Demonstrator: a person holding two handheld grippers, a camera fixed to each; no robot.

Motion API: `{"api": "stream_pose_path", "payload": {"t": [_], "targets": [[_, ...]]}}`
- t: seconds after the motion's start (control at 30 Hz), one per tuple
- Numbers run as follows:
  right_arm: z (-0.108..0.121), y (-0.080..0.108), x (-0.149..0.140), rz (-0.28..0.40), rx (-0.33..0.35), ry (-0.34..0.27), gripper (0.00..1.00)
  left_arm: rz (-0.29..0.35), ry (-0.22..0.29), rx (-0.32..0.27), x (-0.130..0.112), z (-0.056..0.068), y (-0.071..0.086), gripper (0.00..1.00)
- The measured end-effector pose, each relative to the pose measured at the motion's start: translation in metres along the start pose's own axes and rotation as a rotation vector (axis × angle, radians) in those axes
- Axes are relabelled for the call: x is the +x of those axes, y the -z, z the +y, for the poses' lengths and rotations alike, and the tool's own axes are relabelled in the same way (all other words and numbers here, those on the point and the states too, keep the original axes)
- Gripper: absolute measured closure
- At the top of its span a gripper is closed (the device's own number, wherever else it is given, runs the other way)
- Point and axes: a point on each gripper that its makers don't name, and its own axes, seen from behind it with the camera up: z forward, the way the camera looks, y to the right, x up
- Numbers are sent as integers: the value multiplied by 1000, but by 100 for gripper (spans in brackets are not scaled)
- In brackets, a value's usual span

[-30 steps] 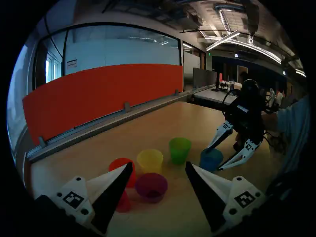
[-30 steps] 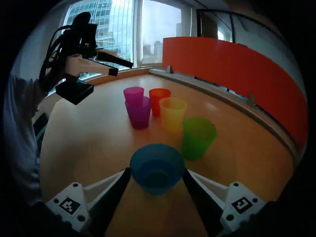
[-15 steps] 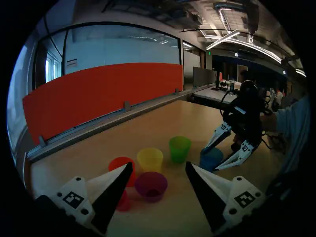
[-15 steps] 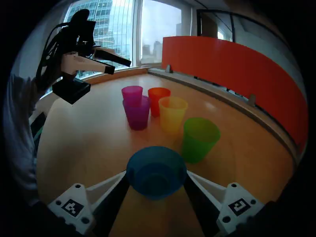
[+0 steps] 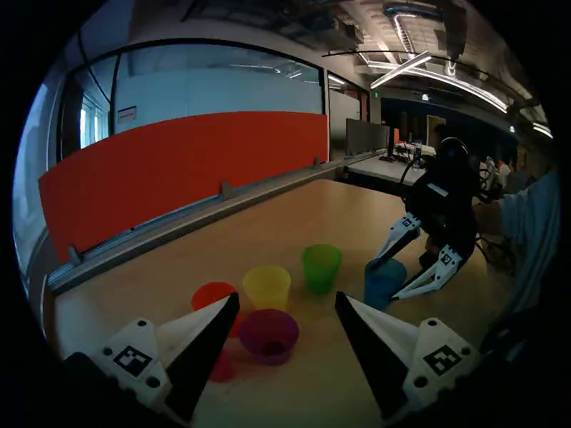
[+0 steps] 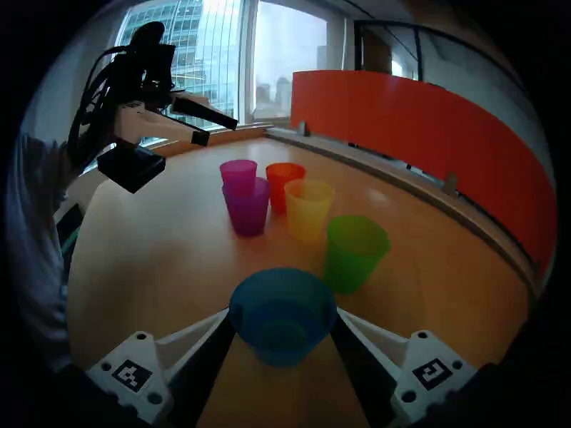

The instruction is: Pour water

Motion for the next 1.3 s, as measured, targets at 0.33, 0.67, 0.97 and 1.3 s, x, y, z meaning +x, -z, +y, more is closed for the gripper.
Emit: {"api": "stream_pose_path", "payload": {"t": [0.33, 0.67, 0.97, 1.3], "targets": [[9, 33, 27, 76, -41, -25, 9, 5, -9, -8, 5, 8, -2, 0], [16, 69, 66, 186, -79, -42, 9, 1, -16, -21, 4, 17, -3, 0], [23, 93, 91, 256, -119, -32, 9, 1, -16, -29, 4, 22, -5, 0], [28, 109, 106, 313, -160, -29, 9, -5, -22, -39, 2, 26, -8, 0]]}}
